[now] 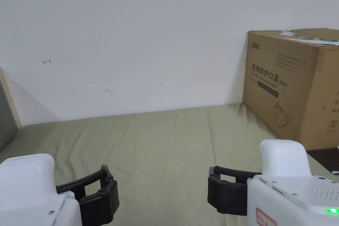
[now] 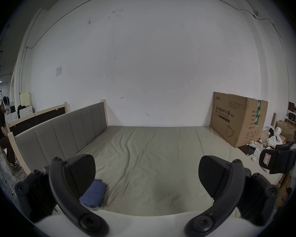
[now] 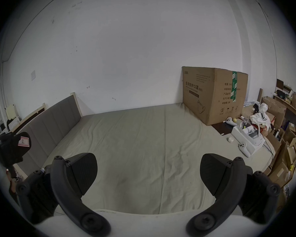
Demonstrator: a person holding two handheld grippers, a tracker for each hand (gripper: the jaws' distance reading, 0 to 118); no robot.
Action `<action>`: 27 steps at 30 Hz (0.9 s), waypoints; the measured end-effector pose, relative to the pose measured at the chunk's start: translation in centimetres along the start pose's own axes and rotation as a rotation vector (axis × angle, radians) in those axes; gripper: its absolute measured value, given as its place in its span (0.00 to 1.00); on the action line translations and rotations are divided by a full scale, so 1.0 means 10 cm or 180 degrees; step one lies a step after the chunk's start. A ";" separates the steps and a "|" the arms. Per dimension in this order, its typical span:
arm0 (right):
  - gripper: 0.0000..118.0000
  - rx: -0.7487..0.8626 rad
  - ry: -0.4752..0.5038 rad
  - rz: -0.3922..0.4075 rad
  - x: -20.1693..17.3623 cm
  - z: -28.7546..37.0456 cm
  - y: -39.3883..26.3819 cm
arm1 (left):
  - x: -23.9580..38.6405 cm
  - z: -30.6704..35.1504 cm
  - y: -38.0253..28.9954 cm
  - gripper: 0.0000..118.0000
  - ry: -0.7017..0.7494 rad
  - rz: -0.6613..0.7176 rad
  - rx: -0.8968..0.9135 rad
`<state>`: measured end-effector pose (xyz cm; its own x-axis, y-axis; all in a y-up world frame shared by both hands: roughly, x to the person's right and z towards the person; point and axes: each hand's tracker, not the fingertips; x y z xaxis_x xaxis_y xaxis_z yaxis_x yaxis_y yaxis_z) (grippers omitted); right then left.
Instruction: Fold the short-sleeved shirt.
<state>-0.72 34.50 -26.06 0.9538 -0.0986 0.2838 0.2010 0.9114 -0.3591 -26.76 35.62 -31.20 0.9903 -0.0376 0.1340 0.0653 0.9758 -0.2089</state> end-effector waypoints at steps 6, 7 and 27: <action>1.00 -0.0072 0.0091 -0.0020 0.02 -0.02 0.01 | 0.00 0.01 0.01 1.00 -0.0013 0.0018 -0.0007; 1.00 -0.0038 0.0140 0.0010 0.04 -0.03 0.00 | 0.00 0.01 0.01 1.00 -0.0012 0.0024 -0.0008; 1.00 0.0146 0.0069 0.0188 0.00 -0.02 -0.03 | -0.01 0.02 0.02 1.00 0.0003 0.0010 -0.0008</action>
